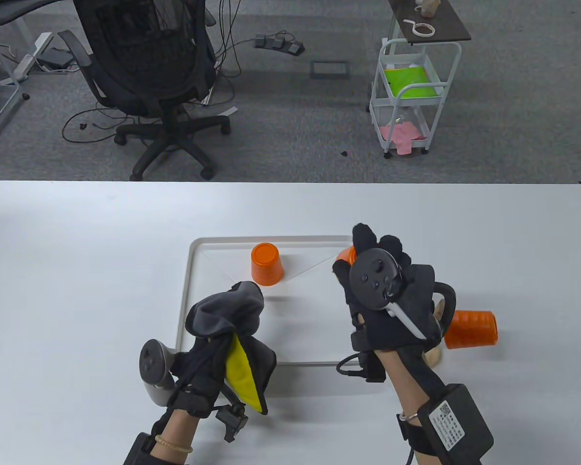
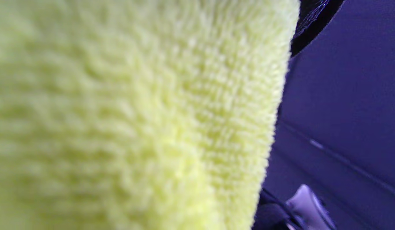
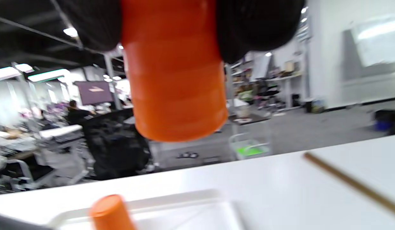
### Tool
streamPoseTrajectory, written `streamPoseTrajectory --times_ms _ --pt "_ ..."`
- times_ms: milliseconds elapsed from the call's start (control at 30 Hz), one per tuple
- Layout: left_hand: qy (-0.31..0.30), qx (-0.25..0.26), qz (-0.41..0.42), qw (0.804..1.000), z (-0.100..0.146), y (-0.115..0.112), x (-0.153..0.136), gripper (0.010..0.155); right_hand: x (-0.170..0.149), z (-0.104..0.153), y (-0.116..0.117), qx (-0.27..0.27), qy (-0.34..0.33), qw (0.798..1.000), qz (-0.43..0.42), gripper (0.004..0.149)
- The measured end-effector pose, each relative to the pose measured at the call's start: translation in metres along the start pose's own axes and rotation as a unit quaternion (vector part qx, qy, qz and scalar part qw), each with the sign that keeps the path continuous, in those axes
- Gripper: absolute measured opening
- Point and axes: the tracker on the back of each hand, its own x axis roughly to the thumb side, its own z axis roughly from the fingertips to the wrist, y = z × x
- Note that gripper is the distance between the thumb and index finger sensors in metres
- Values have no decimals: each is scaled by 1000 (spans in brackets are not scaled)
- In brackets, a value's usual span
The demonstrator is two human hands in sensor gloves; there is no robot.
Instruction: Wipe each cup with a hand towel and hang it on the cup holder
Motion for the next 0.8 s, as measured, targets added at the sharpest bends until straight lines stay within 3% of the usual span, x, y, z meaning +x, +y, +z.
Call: streamPoseTrajectory --times_ms 300,800 --pt "5 -2 4 1000 0 0 0 64 -19 -40 23 50 92 984 147 66" --pt "6 -7 6 1000 -1 0 0 64 -19 -62 76 112 125 938 302 64"
